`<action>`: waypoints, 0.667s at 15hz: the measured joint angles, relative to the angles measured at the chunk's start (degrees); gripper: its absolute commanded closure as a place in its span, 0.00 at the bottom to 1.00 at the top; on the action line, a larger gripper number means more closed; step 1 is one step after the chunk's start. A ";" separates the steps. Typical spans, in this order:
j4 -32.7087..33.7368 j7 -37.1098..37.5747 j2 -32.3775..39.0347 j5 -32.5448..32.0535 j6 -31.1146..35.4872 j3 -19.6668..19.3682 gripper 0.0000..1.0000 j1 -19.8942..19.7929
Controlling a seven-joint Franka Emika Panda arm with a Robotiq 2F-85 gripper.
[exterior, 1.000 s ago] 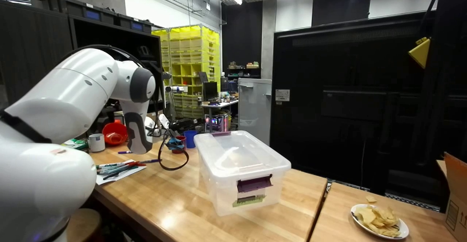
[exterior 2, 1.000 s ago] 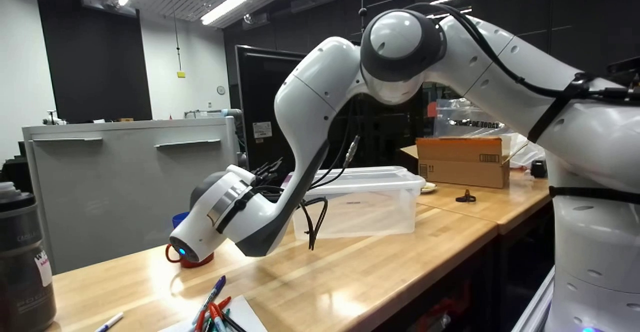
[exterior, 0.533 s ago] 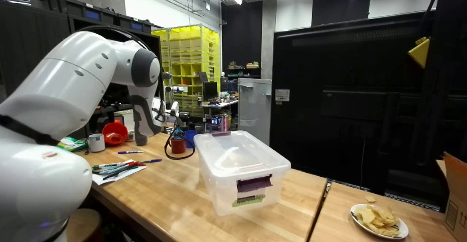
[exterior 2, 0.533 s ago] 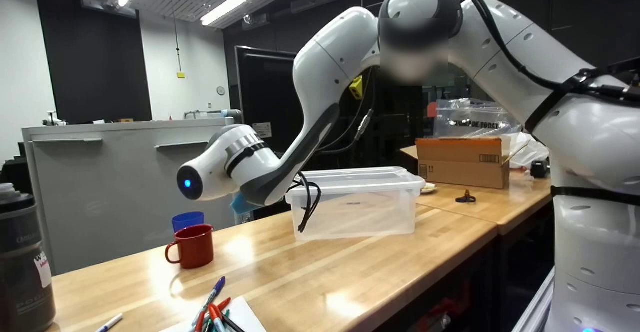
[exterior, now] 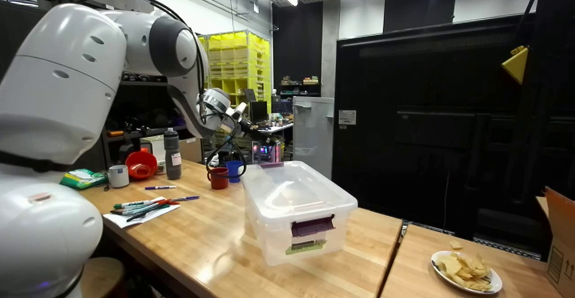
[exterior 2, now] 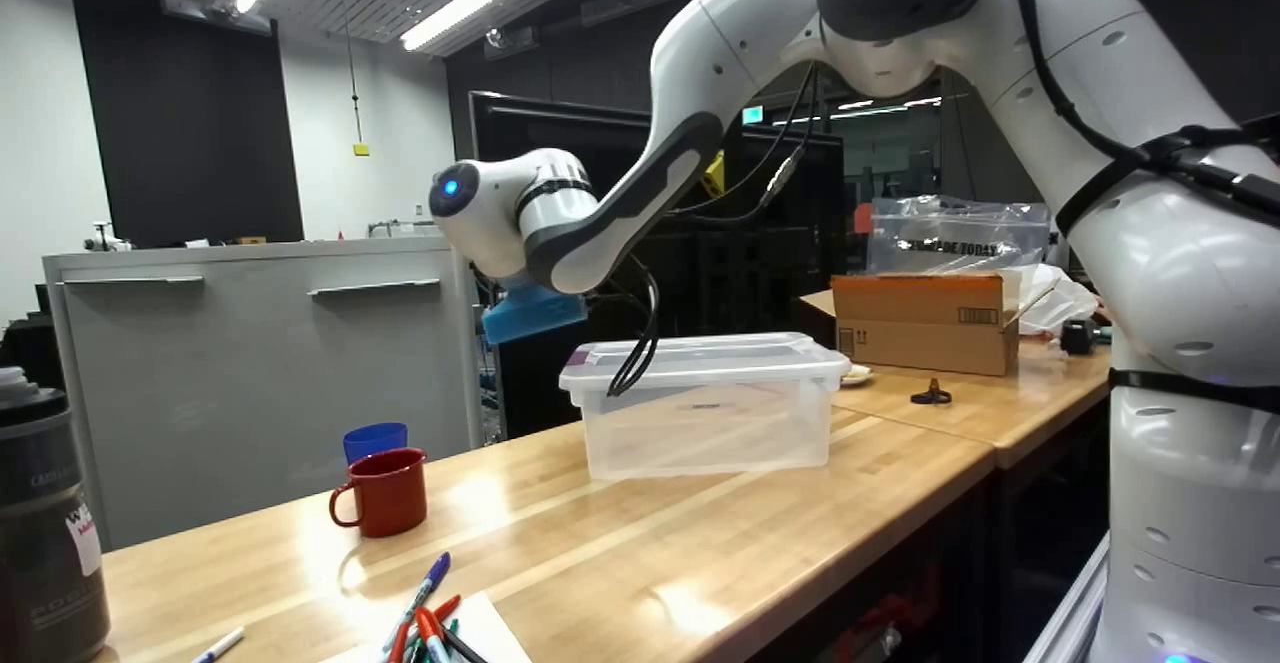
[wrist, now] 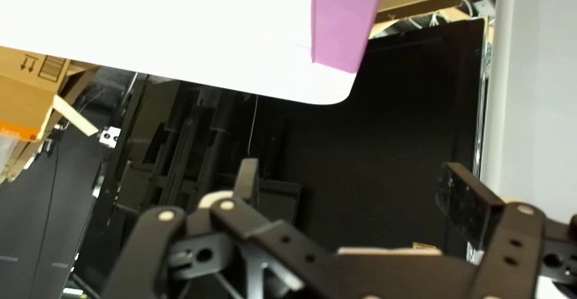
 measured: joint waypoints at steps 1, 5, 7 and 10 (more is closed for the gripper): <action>-0.32 -2.66 -1.03 3.99 2.70 -0.67 0.00 -0.90; -0.92 -13.62 -2.72 20.32 9.37 -3.77 0.00 -2.75; -1.14 -18.24 -2.69 28.10 10.08 -5.47 0.00 -2.76; -1.71 -23.18 -2.48 37.15 10.04 -7.96 0.00 -2.42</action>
